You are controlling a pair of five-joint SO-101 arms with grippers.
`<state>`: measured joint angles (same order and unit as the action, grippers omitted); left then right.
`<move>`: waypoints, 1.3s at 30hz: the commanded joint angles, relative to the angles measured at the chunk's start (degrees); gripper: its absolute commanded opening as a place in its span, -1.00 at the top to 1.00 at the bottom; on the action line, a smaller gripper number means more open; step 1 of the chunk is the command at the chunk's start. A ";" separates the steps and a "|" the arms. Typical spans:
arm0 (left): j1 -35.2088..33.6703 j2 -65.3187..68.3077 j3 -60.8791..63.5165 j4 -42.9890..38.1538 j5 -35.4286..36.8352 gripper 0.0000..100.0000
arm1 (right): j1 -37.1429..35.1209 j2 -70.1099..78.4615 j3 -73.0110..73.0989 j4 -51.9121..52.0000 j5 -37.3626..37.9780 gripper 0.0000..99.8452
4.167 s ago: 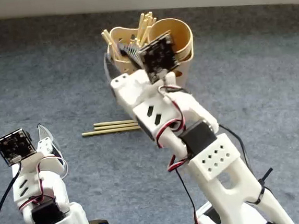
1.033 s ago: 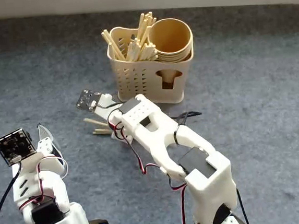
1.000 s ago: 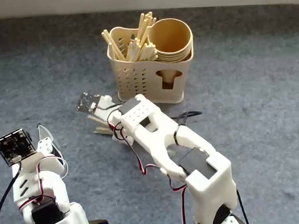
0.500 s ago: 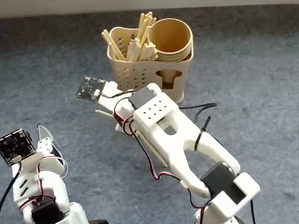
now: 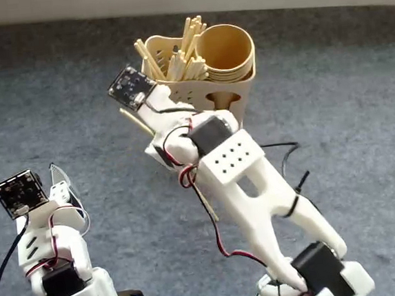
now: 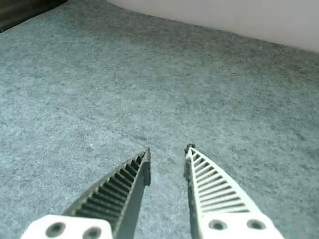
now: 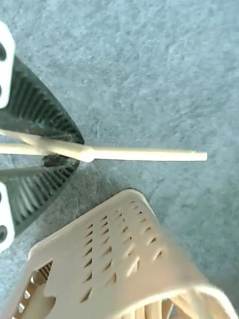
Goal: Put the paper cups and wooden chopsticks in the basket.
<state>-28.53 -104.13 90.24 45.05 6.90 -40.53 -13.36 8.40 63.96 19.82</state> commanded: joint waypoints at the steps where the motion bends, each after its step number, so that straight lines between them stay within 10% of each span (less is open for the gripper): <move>1: 1.01 -0.48 -0.57 -1.32 -0.09 0.75 | 0.31 -6.90 -2.33 -3.21 -3.43 0.99; 39: 1.27 -0.48 -0.40 -1.32 -0.09 0.75 | 8.04 -12.88 -1.98 -65.36 -11.78 0.99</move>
<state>-28.53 -104.13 90.24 45.05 6.90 -33.49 -28.31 8.40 4.88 8.48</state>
